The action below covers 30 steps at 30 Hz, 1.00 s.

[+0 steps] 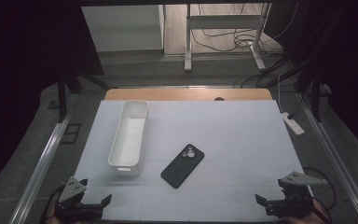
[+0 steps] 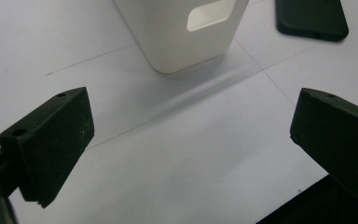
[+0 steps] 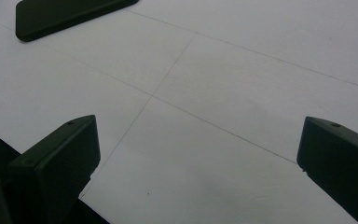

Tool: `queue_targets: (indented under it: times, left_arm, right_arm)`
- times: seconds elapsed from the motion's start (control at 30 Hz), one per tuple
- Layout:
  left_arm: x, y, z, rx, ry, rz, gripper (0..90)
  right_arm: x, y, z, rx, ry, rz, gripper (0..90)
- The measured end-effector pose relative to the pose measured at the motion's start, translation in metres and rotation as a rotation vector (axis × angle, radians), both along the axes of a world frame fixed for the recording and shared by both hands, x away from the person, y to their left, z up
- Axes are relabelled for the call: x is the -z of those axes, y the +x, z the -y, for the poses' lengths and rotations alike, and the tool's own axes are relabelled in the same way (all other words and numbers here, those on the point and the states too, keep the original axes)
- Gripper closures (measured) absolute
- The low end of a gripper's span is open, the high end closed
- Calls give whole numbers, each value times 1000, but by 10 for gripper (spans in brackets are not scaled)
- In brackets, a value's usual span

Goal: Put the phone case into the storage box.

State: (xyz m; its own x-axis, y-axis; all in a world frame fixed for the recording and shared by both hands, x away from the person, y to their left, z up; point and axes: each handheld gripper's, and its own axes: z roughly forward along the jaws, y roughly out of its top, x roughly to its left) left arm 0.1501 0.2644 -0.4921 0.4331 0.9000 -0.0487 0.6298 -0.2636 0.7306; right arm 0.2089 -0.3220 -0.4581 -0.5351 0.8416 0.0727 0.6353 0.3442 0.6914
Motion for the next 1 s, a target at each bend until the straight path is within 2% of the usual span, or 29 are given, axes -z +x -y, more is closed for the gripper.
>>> queue_targets:
  times: [0.13, 0.33, 0.6, 0.8, 1.0]
  left_arm:
    - [0, 0, 0, 8, -10, -12, 8]
    - [0, 0, 4, 18, 21, -14, 10]
    - [0, 0, 7, 35, 33, -32, 10]
    - [0, 1, 6, 35, 17, -39, 12]
    - [1, 1, 7, 41, 26, -43, 14]
  right_arm:
    - [0, -1, -2, -4, -17, 5, 0]
    - [0, 0, -3, -8, -28, -1, 0]
    - [1, 0, -4, -7, -36, -7, 0]
    - [1, 1, -4, -9, -41, -15, 0]
    - [0, 1, -5, -9, -42, -7, 0]
